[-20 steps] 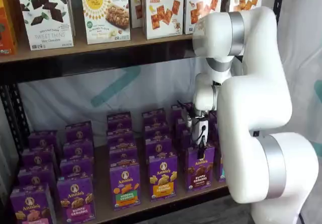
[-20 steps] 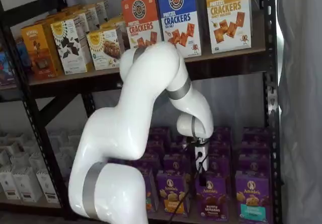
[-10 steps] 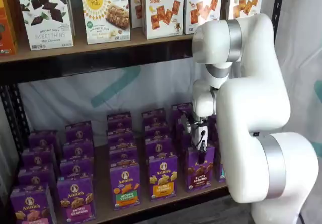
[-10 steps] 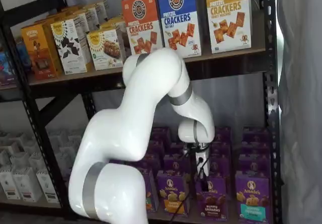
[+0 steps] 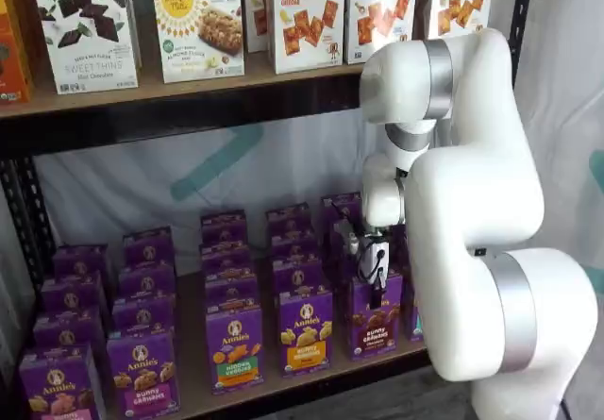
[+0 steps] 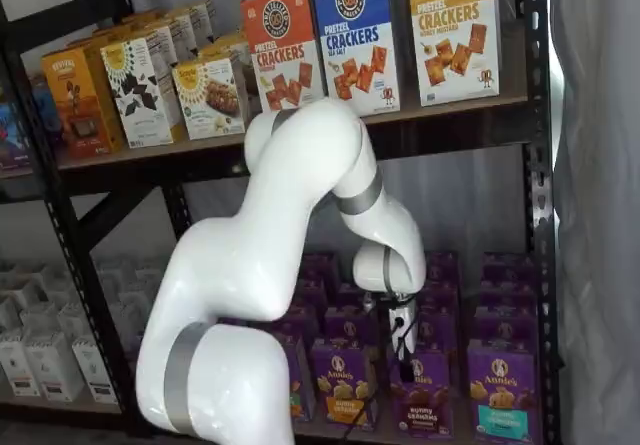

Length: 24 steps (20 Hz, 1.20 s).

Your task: Pick up the purple box with a brown patch in the center, on the bottom shelf, the fifth box from the left

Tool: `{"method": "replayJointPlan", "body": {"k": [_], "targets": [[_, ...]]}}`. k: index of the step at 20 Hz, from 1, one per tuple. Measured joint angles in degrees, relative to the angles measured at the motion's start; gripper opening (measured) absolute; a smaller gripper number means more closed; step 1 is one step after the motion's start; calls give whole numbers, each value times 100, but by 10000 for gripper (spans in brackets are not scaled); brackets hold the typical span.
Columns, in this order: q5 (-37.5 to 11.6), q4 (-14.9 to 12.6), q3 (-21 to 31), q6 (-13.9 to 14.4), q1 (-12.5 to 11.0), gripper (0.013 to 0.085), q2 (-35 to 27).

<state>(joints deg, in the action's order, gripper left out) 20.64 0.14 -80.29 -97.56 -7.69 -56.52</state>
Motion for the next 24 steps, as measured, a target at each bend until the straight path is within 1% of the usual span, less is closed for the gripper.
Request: {"method": "replayJointPlan", "body": {"k": [1, 2, 3, 4, 5, 6, 11, 12, 13, 14, 15, 16, 20, 21, 22, 23, 24], "targets": [[-6, 16, 4, -14, 2, 730, 0], [-7, 34, 8, -28, 3, 690, 1], [-8, 55, 12, -46, 4, 690, 5], [-6, 74, 15, -63, 5, 650, 9], [-4, 92, 19, -79, 5, 650, 14], [-4, 115, 26, -101, 5, 610, 20], [-11, 164, 43, -142, 8, 610, 39], [-12, 162, 47, -140, 9, 570, 43], [-13, 160, 51, -136, 11, 570, 46], [-14, 152, 55, -127, 13, 530, 50], [-17, 143, 61, -117, 14, 530, 53], [-23, 129, 69, -102, 16, 490, 56], [-31, 65, 99, -38, 22, 490, 69], [-28, 76, 109, -47, 24, 450, 76], [-30, 90, 122, -59, 25, 450, 85], [-32, 103, 135, -72, 25, 410, 97], [-38, 113, 147, -82, 23, 410, 105]]}}
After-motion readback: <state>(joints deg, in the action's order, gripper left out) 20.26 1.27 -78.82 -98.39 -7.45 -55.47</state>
